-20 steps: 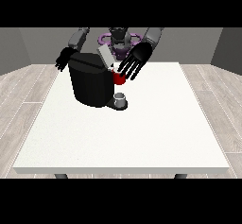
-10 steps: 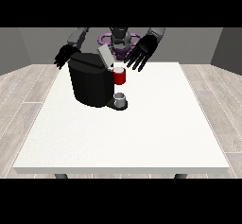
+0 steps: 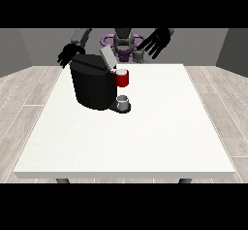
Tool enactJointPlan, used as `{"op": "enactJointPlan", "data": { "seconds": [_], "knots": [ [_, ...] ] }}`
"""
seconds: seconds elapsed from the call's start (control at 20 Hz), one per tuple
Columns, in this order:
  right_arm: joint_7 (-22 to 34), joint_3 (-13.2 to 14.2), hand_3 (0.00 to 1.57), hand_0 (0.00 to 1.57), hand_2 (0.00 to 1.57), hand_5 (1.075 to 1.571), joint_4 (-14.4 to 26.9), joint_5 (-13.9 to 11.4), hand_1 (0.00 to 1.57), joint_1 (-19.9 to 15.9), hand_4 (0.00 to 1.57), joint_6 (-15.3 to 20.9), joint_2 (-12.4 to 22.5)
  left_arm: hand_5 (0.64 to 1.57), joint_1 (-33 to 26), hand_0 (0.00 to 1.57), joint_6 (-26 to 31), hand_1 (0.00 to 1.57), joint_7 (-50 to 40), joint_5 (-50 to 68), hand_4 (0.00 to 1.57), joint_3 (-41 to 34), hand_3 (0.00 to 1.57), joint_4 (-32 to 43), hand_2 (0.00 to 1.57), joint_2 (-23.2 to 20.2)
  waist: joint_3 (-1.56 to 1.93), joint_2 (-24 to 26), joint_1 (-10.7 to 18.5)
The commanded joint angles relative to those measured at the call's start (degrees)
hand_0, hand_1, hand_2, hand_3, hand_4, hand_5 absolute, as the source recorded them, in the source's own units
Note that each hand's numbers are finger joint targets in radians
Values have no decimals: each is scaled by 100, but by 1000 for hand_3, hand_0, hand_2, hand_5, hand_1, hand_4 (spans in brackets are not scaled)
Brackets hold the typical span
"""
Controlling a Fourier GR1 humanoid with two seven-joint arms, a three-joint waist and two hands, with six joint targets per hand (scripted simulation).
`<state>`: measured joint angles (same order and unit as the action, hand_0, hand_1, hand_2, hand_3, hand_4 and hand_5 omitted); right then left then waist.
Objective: Insert the coffee pod into the coffee machine and close the lid
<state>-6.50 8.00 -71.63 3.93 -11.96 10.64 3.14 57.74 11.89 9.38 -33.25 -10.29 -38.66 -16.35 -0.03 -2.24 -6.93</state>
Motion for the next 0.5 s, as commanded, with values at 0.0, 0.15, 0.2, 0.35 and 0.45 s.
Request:
{"op": "enactJointPlan", "data": {
  "seconds": [0.0,0.15,0.2,0.35,0.45],
  "knots": [
    [-241,66,0,0,0,1571,99,15,0,319,430,61,-90,1571,-457,0,17,0,212,968,261,-738,0,-27,0,558,-4,296,353],
    [1,192,0,0,0,1571,99,104,0,689,370,-61,118,1571,-1174,0,88,0,333,1128,0,-686,0,-83,0,957,0,993,545],
    [-21,-15,0,0,0,1571,-203,75,0,948,399,-123,-37,1571,-1472,0,171,0,503,1195,0,-820,0,-19,0,673,-3,1166,408],
    [92,-23,0,0,0,1571,-262,35,0,995,492,-273,199,1571,-1777,0,128,0,359,1358,0,-799,0,-192,0,1021,1,1451,580],
    [203,-141,0,0,0,1571,-337,-191,0,946,357,-214,332,1571,-2077,0,209,0,450,1582,142,-963,0,-189,0,1092,-2,1598,816]
  ]
}}
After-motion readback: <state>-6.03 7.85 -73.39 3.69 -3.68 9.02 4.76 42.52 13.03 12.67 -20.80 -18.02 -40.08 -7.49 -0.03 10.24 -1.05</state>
